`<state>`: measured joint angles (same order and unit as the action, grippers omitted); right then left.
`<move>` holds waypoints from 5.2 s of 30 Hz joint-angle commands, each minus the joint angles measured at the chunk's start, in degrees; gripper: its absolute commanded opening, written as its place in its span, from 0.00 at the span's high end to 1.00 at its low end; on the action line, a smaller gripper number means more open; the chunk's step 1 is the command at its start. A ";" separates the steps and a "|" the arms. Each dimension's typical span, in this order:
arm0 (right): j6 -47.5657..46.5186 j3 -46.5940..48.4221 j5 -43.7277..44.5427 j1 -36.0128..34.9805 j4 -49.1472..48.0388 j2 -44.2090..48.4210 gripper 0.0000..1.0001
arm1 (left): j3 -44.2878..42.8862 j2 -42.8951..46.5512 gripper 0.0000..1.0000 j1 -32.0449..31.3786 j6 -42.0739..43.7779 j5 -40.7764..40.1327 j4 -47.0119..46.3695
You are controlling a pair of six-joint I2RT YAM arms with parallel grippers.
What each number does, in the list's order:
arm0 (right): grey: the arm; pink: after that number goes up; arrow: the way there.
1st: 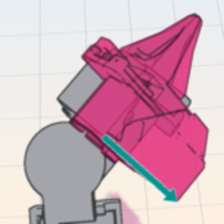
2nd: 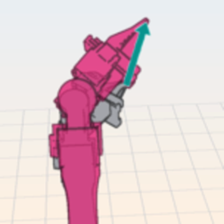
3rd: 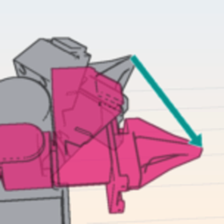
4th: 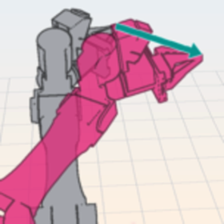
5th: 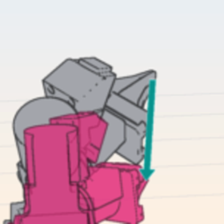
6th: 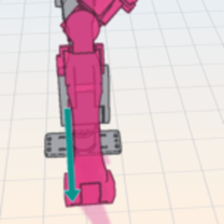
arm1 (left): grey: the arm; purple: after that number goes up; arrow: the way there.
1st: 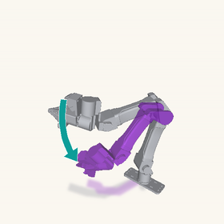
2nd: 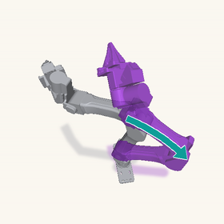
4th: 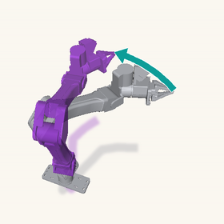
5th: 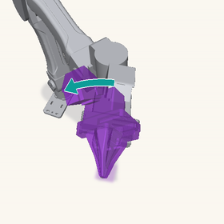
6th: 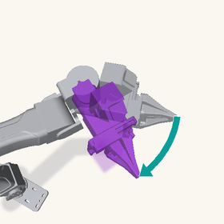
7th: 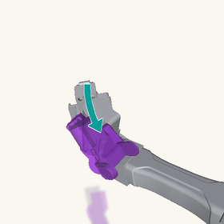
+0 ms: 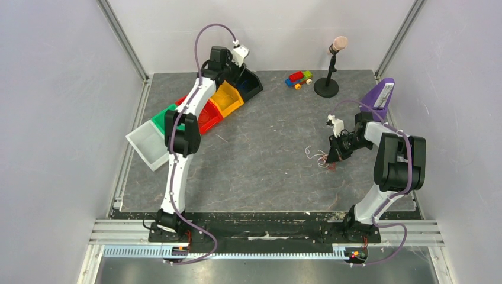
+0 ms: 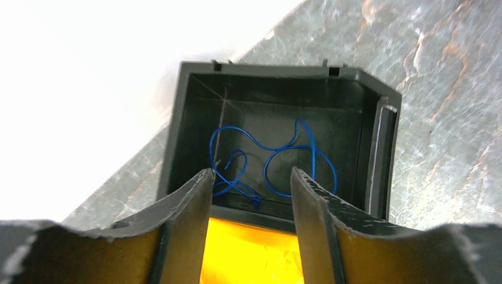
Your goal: Untangle the cables
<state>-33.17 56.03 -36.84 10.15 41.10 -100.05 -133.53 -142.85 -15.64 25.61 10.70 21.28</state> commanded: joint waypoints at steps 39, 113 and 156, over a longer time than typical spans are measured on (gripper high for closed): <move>16.00 1.62 -24.91 -36.92 -13.40 13.17 1.00 | 80.93 59.89 0.36 -16.66 -4.93 44.77 -10.50; -2.19 10.82 -26.32 -20.68 11.43 14.24 0.90 | 97.27 80.61 0.98 -16.70 6.13 26.76 -6.52; -13.46 4.76 -10.11 5.10 10.12 1.73 0.98 | 59.58 82.01 0.98 39.37 -1.75 28.49 25.12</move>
<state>-45.54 59.29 -43.92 15.38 49.50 -99.09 -69.84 -60.10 23.40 30.33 42.85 47.48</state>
